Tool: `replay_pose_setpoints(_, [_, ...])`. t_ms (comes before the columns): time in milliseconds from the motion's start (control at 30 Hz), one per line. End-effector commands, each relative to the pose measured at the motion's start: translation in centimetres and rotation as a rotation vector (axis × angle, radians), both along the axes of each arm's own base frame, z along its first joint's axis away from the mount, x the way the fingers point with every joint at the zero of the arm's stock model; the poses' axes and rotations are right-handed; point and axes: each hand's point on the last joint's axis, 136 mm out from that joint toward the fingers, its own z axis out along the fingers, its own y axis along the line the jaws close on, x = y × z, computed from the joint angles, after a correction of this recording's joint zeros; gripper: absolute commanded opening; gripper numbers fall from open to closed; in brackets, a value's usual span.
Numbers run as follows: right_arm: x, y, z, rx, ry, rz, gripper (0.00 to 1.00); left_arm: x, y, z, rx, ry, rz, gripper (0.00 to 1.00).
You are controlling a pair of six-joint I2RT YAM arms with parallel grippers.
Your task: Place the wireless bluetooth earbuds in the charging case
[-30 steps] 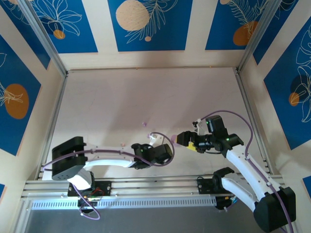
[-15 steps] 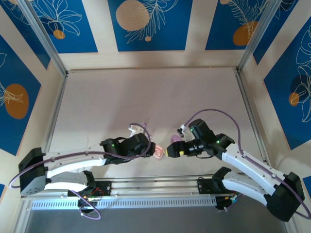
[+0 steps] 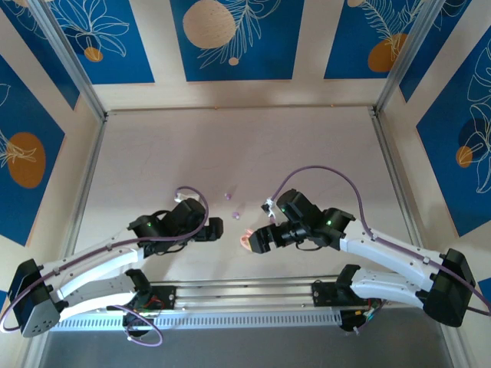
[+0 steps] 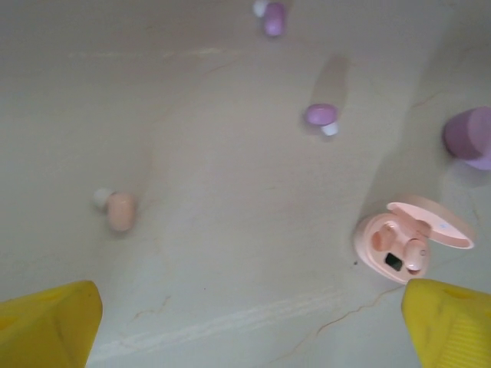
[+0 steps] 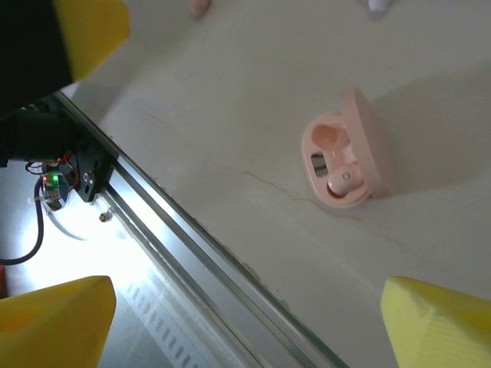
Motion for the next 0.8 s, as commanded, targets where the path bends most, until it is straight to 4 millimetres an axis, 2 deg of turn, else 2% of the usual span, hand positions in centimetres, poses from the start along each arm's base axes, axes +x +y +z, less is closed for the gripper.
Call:
replay_pose_setpoints(0, [1.0,1.4,2.1,0.033,-0.072,0.037,0.91,-0.3,2.0,-0.5,0.042,0.049,0.083,1.00])
replay_pose_setpoints(100, [1.3,2.3,2.5,0.029,-0.061,0.066,0.91,-0.2,3.4,-1.3,0.070,0.096,0.144,1.00])
replay_pose_setpoints(233, [2.0,3.3,2.2,0.001,-0.036,0.069,0.88,0.4,3.7,-2.8,0.015,0.145,0.152,0.98])
replay_pose_setpoints(300, [2.4,3.3,1.9,-0.022,-0.019,0.051,0.85,0.8,4.0,-3.2,-0.013,0.162,0.173,0.92])
replay_pose_setpoints(400, [3.0,3.4,1.4,-0.035,0.006,0.028,0.81,1.3,3.9,-3.5,-0.053,0.168,0.172,0.77])
replay_pose_setpoints(433, [3.1,3.3,1.2,-0.037,0.012,0.024,0.81,1.4,4.0,-3.7,-0.033,0.166,0.162,0.75])
replay_pose_setpoints(533, [3.4,3.0,0.9,-0.045,0.018,0.010,0.79,1.5,5.1,-4.3,0.045,0.183,0.175,0.80])
replay_pose_setpoints(667, [3.8,2.6,0.7,-0.029,0.029,-0.013,0.79,2.2,3.2,-4.9,-0.040,0.208,0.143,0.87])
replay_pose_setpoints(767, [3.9,2.3,0.7,-0.024,0.032,-0.021,0.79,2.7,2.8,-5.7,-0.067,0.233,0.148,0.93])
